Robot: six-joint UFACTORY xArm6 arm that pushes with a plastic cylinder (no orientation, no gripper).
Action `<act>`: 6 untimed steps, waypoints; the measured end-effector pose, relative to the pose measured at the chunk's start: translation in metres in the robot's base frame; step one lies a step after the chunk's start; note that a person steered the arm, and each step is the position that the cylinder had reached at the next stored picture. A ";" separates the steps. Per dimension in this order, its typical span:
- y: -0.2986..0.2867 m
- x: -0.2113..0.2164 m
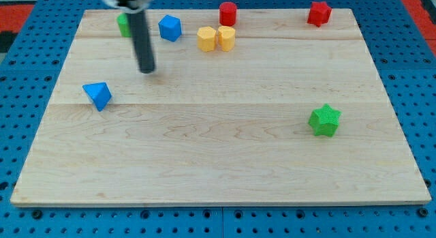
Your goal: Push the green circle towards the left side of the board
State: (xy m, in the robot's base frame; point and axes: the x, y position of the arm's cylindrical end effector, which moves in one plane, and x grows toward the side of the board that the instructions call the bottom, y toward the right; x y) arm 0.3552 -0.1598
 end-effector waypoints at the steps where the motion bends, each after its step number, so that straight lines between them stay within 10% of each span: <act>1: -0.011 -0.051; 4: 0.024 -0.156; 6: -0.013 -0.128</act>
